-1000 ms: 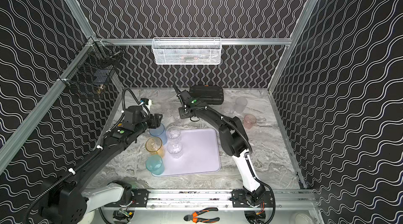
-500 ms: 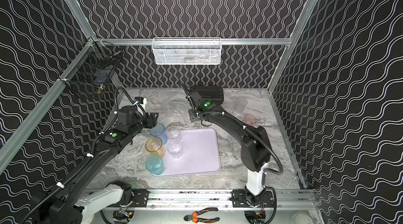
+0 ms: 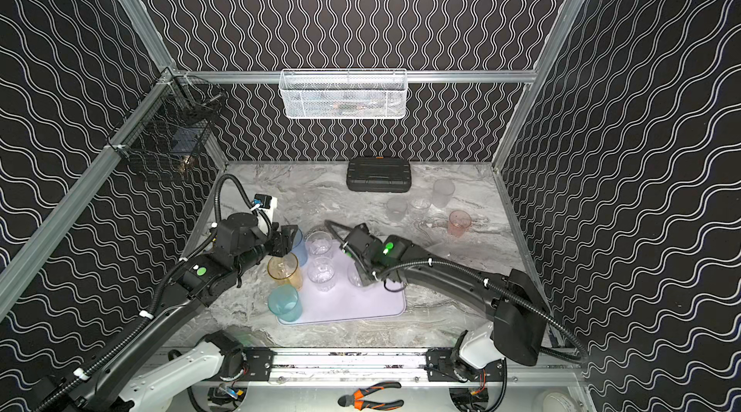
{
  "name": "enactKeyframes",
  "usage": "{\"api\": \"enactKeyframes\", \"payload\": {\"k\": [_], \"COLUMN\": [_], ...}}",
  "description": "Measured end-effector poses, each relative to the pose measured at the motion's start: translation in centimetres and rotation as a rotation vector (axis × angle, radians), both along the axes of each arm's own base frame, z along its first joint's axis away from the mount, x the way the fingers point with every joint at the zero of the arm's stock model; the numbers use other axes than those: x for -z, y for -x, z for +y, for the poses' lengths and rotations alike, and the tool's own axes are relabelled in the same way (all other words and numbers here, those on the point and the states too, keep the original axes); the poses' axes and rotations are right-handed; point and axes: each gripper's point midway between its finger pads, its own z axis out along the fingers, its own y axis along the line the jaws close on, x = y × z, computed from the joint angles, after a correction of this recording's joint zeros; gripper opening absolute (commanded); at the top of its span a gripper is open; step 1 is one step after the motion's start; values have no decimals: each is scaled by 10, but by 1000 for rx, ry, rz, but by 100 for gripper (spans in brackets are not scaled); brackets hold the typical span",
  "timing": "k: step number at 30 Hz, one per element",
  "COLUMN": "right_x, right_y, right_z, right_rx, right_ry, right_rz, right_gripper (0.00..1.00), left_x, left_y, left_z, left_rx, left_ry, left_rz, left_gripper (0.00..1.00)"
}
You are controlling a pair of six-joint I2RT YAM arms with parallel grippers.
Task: Place the glasses into the tray
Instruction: Place the glass on the tray.
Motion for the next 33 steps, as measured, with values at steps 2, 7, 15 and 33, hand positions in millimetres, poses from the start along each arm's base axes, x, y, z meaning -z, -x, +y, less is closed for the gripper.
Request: {"api": "enactKeyframes", "payload": {"k": [2, 7, 15, 33], "right_x": [11, 17, 30, 38], "right_y": [16, 36, 53, 52], "right_z": [5, 44, 84, 120], "right_rx": [-12, -63, -114, -136], "right_ry": [4, -21, -30, -73], "right_rz": [23, 24, 30, 45], "right_gripper": [5, 5, 5, 29], "left_x": [8, 9, 8, 12], "left_y": [2, 2, 3, 2], "left_z": [4, 8, 16, 17], "left_rx": [-13, -36, -67, -72], "left_ry": [-20, -41, -61, -69], "left_rz": [22, 30, 24, 31], "left_gripper": [62, 63, 63, 64]}}
